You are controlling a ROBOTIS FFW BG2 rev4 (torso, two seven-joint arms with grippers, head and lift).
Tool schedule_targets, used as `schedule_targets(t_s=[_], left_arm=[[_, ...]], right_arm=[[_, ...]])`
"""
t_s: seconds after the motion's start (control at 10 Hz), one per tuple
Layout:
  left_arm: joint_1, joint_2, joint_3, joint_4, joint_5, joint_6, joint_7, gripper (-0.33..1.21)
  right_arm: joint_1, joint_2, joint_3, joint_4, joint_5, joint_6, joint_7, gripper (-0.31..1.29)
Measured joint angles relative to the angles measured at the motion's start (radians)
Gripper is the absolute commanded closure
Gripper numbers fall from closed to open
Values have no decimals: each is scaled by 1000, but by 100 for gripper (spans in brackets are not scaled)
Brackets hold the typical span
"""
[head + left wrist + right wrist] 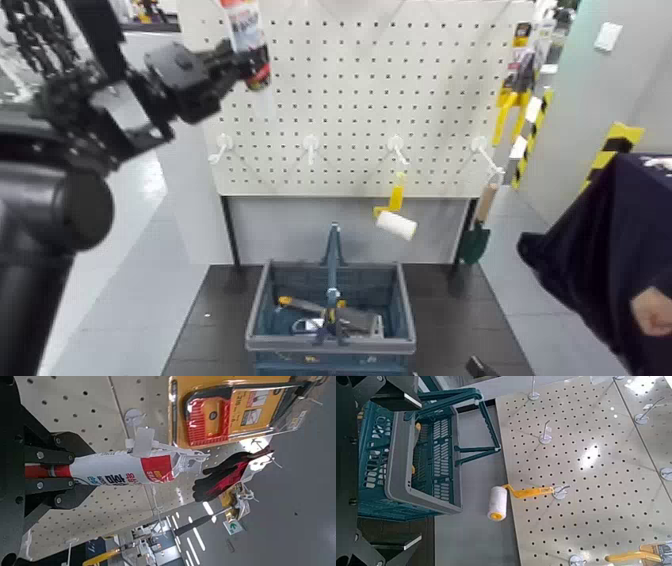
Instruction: Put the red glue tube into the crate.
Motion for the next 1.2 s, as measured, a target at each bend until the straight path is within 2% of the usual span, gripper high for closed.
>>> schedule_targets(t_s=[0.2,0.5,0.8,1.2], left_arm=[[93,-36,-8,-7,29,30,16,107],[240,-87,6,44,55,68,23,107],[305,-91,-1,180,63,79,-4,107],[316,-96,-4,350,52,77,-41,107]], right_arm=[[-1,0,2,-2,3,3,0,15],[-1,-1,6,-5,5,3,0,15],[-1,-1,6,-5,6,3,0,15],[-1,-1,3,-2,4,3,0,15]])
